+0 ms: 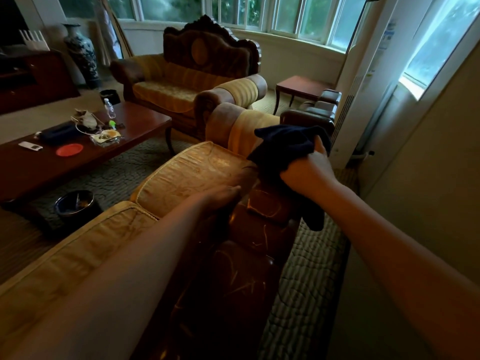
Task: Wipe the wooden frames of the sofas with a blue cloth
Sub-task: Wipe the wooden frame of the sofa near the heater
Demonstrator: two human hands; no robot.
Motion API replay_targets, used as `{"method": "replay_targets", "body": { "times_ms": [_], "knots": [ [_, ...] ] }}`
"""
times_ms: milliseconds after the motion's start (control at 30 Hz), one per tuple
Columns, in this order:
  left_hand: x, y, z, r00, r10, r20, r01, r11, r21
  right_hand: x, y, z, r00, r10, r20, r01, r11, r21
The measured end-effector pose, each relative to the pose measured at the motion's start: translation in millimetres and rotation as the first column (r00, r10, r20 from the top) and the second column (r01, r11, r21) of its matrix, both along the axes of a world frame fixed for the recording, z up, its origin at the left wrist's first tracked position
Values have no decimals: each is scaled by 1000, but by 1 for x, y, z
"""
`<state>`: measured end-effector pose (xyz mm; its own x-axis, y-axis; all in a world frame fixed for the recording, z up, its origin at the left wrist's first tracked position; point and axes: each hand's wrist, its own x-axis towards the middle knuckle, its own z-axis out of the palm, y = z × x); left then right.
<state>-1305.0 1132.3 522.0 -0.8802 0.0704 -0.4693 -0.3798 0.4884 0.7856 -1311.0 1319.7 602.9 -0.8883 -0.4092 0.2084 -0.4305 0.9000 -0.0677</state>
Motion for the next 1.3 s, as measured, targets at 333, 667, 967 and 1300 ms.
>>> {"method": "replay_targets", "body": {
  "times_ms": [333,667,967,1300],
  "knots": [
    [6,-1,-3,995,-50,-85,51,999,13,-30,-83,-2,991,81,104,-128,781,611],
    [11,-9,-7,992,-24,-126,42,989,144,-28,-72,-4,960,191,204,-273,790,549],
    [17,-13,-13,997,78,-6,-72,939,336,-17,-71,-4,971,175,160,-236,770,592],
    [22,-17,-13,989,149,-23,-135,942,308,17,-36,-38,967,234,-103,-237,971,-16]
  ]
}}
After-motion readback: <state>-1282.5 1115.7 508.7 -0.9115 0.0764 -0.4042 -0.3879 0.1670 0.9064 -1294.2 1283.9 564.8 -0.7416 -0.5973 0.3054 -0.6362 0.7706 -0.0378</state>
